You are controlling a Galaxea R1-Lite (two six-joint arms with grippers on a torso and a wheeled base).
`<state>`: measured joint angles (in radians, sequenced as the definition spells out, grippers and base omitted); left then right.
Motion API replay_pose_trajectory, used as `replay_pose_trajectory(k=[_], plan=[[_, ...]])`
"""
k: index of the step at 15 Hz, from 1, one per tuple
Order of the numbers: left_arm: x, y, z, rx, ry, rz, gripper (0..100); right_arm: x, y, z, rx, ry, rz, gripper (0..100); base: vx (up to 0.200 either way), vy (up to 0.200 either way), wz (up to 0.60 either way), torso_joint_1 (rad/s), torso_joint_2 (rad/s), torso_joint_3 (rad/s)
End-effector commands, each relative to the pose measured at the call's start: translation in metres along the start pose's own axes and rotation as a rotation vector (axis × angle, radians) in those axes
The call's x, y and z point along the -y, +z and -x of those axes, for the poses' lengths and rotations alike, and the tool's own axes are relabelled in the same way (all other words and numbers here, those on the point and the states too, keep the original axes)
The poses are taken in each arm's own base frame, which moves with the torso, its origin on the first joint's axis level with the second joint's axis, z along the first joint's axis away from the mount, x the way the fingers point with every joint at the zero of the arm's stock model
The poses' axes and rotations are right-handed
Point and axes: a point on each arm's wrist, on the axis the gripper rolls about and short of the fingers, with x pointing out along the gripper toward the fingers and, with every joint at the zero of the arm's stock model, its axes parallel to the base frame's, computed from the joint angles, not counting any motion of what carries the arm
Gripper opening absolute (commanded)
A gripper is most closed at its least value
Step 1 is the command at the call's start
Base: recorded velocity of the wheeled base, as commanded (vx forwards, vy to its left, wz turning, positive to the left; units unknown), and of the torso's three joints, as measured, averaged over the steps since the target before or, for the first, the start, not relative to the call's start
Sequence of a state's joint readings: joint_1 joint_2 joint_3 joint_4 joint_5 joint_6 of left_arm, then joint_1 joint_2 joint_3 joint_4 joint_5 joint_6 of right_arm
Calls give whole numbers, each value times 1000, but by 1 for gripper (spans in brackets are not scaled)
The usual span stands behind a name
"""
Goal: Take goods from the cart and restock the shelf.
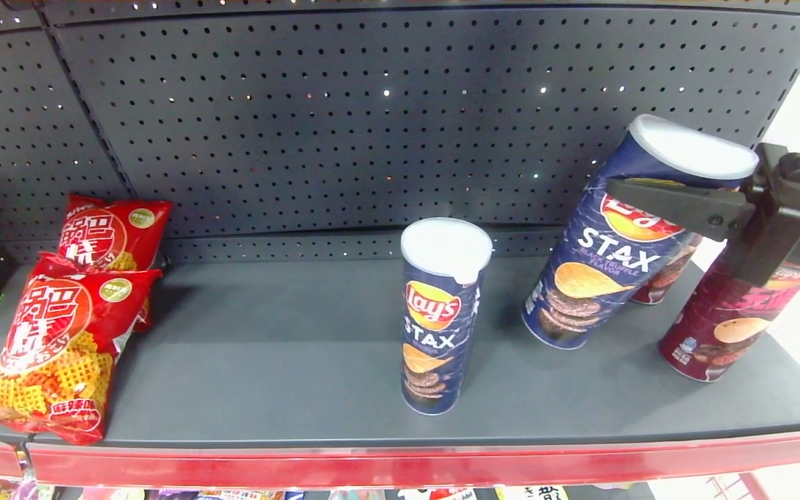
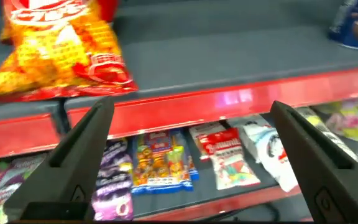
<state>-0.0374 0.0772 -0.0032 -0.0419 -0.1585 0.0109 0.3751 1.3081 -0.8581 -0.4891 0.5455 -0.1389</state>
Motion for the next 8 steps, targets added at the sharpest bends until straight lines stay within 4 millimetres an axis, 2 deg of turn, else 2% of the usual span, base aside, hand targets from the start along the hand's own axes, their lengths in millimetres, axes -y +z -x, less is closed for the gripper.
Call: replay_pose_trajectory(k=[1, 3, 6, 8], plan=[[-1, 0, 0, -5, 52, 14, 100, 0, 1, 1, 3, -1, 1, 0, 0, 0, 0, 0, 0, 0], [-2, 0, 1, 24, 213, 44, 100, 0, 0, 0, 1, 0, 1, 0, 0, 0, 0, 0, 0, 0], [-2, 0, 1, 24, 229, 41, 100, 0, 1, 1, 4, -2, 2, 0, 0, 0, 0, 0, 0, 0], [-4, 1, 1, 46, 277, 160, 100, 0, 2, 1, 5, -4, 1, 0, 0, 0, 0, 0, 0, 0]])
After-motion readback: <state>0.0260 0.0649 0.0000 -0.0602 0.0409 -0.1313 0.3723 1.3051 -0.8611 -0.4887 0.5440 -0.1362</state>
